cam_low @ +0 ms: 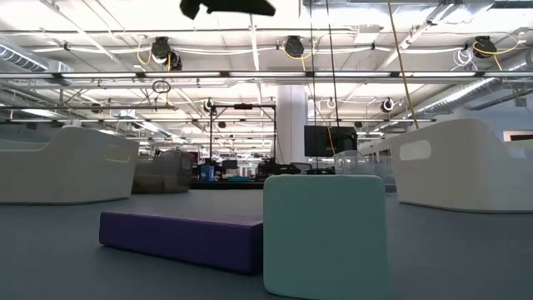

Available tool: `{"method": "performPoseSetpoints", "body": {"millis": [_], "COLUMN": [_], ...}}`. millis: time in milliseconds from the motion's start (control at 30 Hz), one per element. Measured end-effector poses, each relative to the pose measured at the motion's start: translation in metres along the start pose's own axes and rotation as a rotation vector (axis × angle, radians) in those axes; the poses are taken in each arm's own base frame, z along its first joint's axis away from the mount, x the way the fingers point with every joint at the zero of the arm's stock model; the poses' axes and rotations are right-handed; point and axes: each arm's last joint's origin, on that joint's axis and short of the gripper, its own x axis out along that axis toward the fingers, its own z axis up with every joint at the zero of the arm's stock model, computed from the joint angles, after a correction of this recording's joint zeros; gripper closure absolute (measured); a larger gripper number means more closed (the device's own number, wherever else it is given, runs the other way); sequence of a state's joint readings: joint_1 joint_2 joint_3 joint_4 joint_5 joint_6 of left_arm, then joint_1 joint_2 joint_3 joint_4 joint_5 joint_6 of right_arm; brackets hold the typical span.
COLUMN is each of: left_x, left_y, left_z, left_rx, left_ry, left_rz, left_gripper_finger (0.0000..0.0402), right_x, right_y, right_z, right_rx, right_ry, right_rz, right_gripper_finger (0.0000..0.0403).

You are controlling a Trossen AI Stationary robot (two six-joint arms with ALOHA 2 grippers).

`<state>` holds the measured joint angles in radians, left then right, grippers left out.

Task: Sort & place blocks by color
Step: Put the top green block into the gray bin

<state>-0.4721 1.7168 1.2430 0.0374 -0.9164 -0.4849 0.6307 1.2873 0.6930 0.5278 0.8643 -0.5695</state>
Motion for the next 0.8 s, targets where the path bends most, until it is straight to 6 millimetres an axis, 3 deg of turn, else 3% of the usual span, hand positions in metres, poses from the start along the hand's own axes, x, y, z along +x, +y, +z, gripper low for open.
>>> {"method": "performPoseSetpoints", "body": {"millis": [367, 800], "left_x": [0.012, 0.029], "left_y": [0.006, 0.021], "left_z": [0.01, 0.019], "left_rx": [-0.032, -0.009], "left_ry": [-0.034, -0.057], "left_rz": [-0.004, 0.048], "left_gripper_finger": [0.0101, 0.0101], "right_x": [0.038, 0.055], "right_y": [-0.01, -0.028], "right_z": [-0.014, -0.029], "right_rx": [-0.154, -0.177], "right_ry": [0.033, 0.109], "right_rz": [-0.161, -0.227], "right_gripper_finger": [0.0288, 0.0288]}}
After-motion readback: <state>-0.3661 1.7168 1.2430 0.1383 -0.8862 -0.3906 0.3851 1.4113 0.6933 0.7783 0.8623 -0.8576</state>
